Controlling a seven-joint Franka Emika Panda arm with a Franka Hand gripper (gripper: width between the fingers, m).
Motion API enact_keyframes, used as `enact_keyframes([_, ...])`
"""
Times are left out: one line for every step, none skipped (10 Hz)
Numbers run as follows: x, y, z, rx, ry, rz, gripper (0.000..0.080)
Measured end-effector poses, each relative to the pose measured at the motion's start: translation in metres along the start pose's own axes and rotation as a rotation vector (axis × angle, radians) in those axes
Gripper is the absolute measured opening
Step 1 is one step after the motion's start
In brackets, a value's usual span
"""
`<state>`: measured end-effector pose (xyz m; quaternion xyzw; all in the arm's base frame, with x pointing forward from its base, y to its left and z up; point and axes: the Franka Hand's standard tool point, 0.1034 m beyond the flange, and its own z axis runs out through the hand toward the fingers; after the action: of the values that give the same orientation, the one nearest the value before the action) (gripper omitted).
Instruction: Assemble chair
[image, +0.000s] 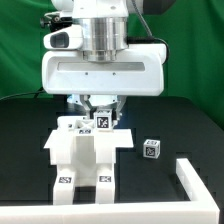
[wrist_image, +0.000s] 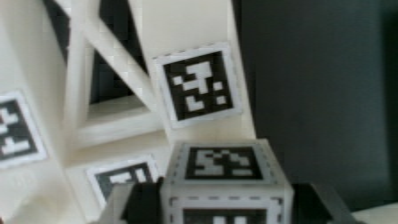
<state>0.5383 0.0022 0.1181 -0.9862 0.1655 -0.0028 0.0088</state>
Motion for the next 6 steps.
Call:
enact_keyframes([0.0000,-0.0001,0.0000,0.000,0.000,0.035,0.0284])
enact_keyframes([-0.0001,-0.0009,0.0002,0.006,-0.001,0.143,0.0284])
enact_keyframes([0.0009,-0.0014,0.0004,0.010,-0.003,0.281,0.0284])
enact_keyframes([0.0013,-0.0030,0.0004,0.023,-0.002,0.402,0.0284])
enact_keyframes([0.0022,-0.0052,0.0005,0.035,0.005,0.522,0.0284])
enact_keyframes([0.0034,-0.0054,0.0005,0.046,0.008,0.568,0.0284])
